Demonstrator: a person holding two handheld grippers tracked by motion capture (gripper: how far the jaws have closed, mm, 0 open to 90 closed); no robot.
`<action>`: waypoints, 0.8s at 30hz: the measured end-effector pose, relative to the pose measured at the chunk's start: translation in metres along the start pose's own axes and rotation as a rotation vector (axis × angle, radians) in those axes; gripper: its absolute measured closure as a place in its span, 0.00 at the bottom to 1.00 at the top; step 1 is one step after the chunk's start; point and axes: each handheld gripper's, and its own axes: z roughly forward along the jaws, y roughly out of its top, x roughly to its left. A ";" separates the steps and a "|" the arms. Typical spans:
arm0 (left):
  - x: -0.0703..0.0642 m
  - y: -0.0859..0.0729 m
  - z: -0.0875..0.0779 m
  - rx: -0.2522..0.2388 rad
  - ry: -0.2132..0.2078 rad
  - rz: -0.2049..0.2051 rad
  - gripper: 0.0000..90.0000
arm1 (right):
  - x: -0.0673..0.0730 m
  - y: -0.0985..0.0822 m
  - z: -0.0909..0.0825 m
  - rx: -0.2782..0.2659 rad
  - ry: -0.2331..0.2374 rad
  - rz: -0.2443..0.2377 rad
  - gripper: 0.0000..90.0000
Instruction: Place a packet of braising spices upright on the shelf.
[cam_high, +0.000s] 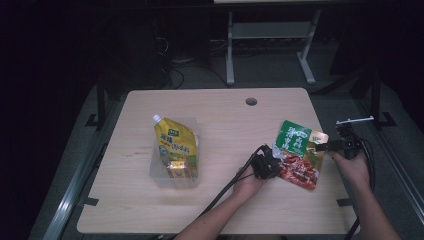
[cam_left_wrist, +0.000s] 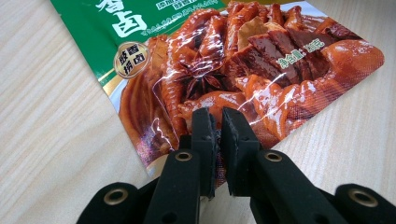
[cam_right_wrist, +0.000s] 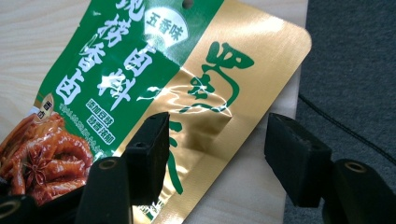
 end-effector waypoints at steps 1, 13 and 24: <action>0.000 0.000 0.000 -0.001 0.001 0.002 0.93 | 0.000 0.000 0.001 0.004 0.004 0.000 0.44; -0.001 0.000 0.001 0.000 0.008 0.006 0.92 | -0.005 -0.004 0.005 -0.003 0.044 0.029 0.49; -0.002 0.001 0.001 0.006 0.007 0.015 0.93 | -0.008 -0.007 0.004 -0.017 0.149 0.030 0.59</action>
